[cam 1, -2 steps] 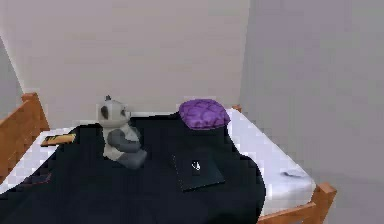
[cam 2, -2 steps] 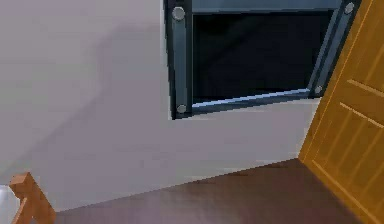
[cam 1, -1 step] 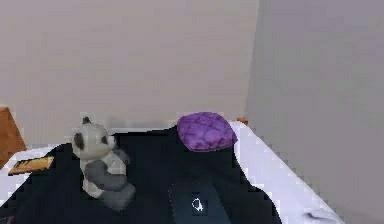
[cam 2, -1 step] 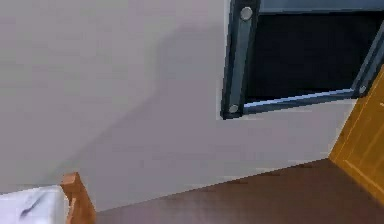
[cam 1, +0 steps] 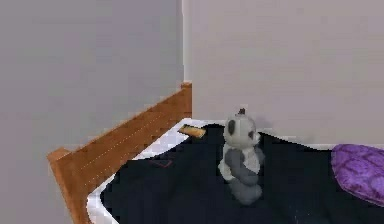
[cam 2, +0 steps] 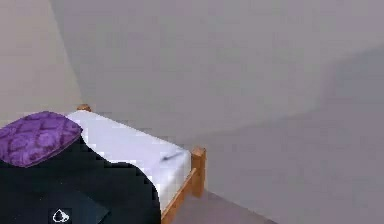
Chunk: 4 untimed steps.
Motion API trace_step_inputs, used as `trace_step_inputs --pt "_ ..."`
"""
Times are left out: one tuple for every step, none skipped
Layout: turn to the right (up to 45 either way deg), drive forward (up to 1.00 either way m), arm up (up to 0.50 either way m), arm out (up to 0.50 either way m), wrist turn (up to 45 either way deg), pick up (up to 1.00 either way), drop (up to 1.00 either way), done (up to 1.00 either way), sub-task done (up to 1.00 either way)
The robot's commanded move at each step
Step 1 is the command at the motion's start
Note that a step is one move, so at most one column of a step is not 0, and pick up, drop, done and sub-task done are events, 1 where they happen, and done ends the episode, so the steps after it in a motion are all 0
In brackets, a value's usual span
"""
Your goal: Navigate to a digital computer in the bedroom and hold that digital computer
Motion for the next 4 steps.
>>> trace_step_inputs --pt "-39.0 0.0 0.0 0.0 0.0 0.0 0.0 0.0 0.0" --pt "0.0 0.0 0.5 0.0 0.0 0.0 0.0 0.0 0.0" --pt "0.0 0.0 0.12 0.0 0.0 0.0 0.0 0.0 0.0" --pt "0.0 0.0 0.0 0.3 0.0 0.0 0.0 0.0 0.0"
